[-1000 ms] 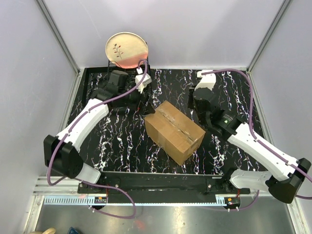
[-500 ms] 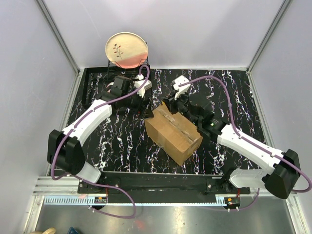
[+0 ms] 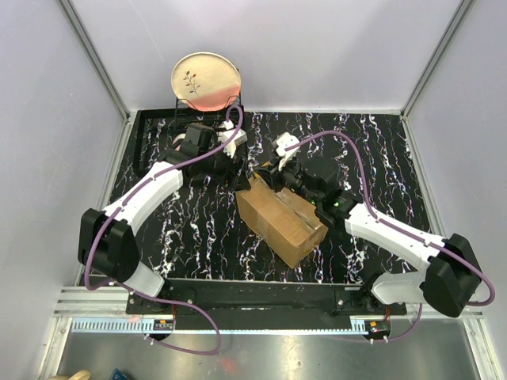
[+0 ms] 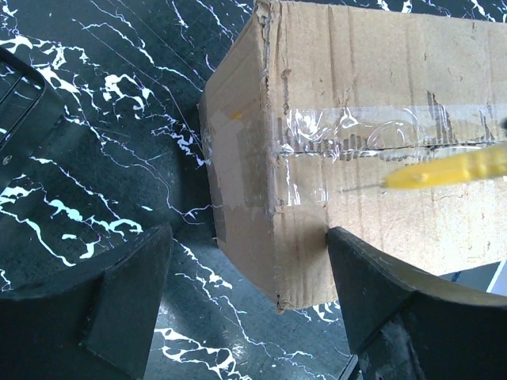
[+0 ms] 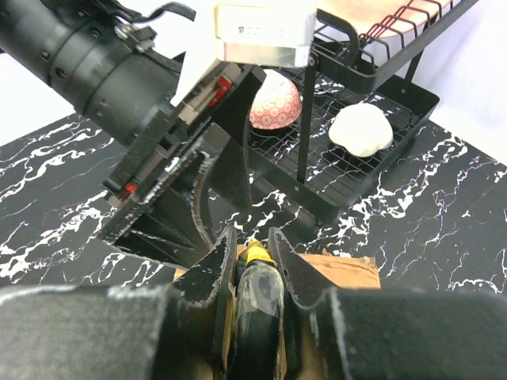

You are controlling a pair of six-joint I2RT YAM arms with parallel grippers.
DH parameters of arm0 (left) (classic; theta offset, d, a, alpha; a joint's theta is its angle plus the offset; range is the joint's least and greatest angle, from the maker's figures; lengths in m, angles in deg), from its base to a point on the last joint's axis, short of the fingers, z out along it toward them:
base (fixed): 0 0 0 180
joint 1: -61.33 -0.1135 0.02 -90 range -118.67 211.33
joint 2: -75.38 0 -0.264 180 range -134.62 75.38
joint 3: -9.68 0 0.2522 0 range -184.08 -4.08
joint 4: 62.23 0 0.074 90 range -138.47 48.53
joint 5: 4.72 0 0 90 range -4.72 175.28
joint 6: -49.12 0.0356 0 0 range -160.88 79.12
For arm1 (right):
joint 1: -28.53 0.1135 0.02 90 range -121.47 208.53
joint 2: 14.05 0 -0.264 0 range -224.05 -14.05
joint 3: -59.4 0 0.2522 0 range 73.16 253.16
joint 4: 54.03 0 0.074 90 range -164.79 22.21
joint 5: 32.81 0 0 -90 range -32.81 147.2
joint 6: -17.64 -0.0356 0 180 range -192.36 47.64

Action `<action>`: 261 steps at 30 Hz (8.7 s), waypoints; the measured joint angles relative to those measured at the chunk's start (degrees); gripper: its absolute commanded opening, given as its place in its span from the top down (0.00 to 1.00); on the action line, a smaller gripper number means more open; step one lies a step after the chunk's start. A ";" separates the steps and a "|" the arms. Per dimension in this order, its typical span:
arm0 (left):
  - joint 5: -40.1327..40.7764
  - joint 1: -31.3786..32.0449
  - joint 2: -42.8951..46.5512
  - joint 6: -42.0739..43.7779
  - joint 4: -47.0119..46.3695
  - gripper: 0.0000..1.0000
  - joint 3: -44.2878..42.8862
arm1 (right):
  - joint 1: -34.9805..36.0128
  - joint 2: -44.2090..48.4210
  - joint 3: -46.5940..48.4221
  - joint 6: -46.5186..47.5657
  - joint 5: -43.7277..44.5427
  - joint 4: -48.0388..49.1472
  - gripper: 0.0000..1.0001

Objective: Unpack the express box
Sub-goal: Cut the express box at the center of the board.

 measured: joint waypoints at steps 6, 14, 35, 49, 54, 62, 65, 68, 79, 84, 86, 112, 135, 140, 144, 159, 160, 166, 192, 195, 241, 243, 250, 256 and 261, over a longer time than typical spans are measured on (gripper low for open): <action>-0.33 0.00 0.00 0.04 -0.17 0.20 0.13 | -2.08 -0.96 -1.81 -0.42 -0.37 2.49 1.00; -0.33 0.00 0.02 0.07 -0.11 0.20 0.13 | -4.28 -1.14 -2.21 -1.64 -1.36 5.40 1.00; -0.28 0.00 0.02 0.11 0.02 0.21 0.13 | -4.33 -1.86 -4.57 -4.72 -2.91 6.38 1.00; -0.28 0.00 0.02 0.11 -0.02 0.21 0.13 | -4.74 -1.86 -4.70 -4.13 -2.82 6.69 1.00; -0.28 0.00 0.02 0.11 -0.04 0.21 0.13 | -4.74 -1.86 -4.68 -3.30 -2.97 6.64 1.00; -0.31 0.00 0.02 0.13 0.04 0.21 0.13 | -4.81 -1.86 -4.68 -2.86 -3.67 6.43 1.00; -0.31 0.00 0.02 0.15 0.07 0.22 0.11 | -5.03 -1.86 -4.44 -2.54 -4.39 5.79 1.00; -0.31 0.00 0.02 0.17 0.17 0.22 0.07 | -5.09 -2.27 -3.30 -2.47 -4.90 4.07 1.00; -0.33 0.00 -0.72 0.13 1.33 0.22 -0.85 | -5.35 -2.80 -0.04 -2.51 -5.33 -2.01 1.00; -0.42 0.94 -1.46 -0.07 1.95 0.23 -1.86 | -5.42 -0.83 -0.92 -3.15 -4.76 -3.76 1.00; -0.33 1.25 -1.86 -0.22 2.58 0.23 -2.60 | -5.51 -0.13 -1.18 -3.48 -4.39 -4.39 1.00; 6.21 5.40 -7.30 -3.96 3.50 0.39 -9.51 | -6.10 1.49 -2.97 -8.37 -3.48 -4.94 1.00; 5.44 7.37 -7.85 -4.83 1.09 0.85 -9.29 | -5.88 9.35 -5.68 -11.23 -1.18 -13.90 1.00; 5.57 7.39 -7.91 -4.79 1.09 0.85 -9.40 | -5.33 11.72 -6.16 -11.50 -0.55 -16.61 1.00; 5.64 7.43 -8.13 -4.74 1.07 0.85 -9.64 | -4.90 13.18 -6.40 -11.61 0.31 -18.34 1.00; 5.81 7.78 -8.22 -1.70 0.90 0.84 -9.81 | -4.42 15.43 -6.29 -11.45 1.97 -22.93 1.00; 5.86 7.85 -8.24 -1.16 0.85 0.84 -9.81 | -4.39 15.67 -6.16 -11.39 2.08 -23.50 1.00; 6.97 7.96 -8.98 2.12 -0.04 0.84 -10.54 | -4.20 17.66 -4.68 -10.84 2.12 -28.92 1.00; 8.35 8.26 -9.60 3.76 -0.15 0.85 -11.26 | -1.57 20.48 -1.73 -10.78 5.09 -40.83 1.00; 8.44 8.26 -9.60 3.89 -0.11 0.85 -11.26 | -1.18 20.37 -1.09 -11.39 5.38 -42.05 1.00; 25.09 5.95 -10.08 5.20 -2.21 0.87 -12.63 | 24.72 21.46 7.08 -33.00 26.16 -67.38 1.00; 29.14 4.70 -10.05 6.01 -3.28 0.87 -12.41 | 26.16 21.81 7.69 -34.12 25.70 -69.99 1.00; 35.43 4.68 -9.44 7.02 -5.03 0.86 -11.21 | 27.67 21.22 9.07 -35.12 25.94 -73.90 1.00; 36.09 5.11 -7.85 7.89 -5.01 0.32 -9.86 | 27.74 21.18 12.00 -34.75 30.62 -75.43 1.00; 35.12 4.26 -5.81 8.13 1.11 0.01 -11.93 | 27.45 21.70 13.68 -35.91 37.83 -75.17 1.00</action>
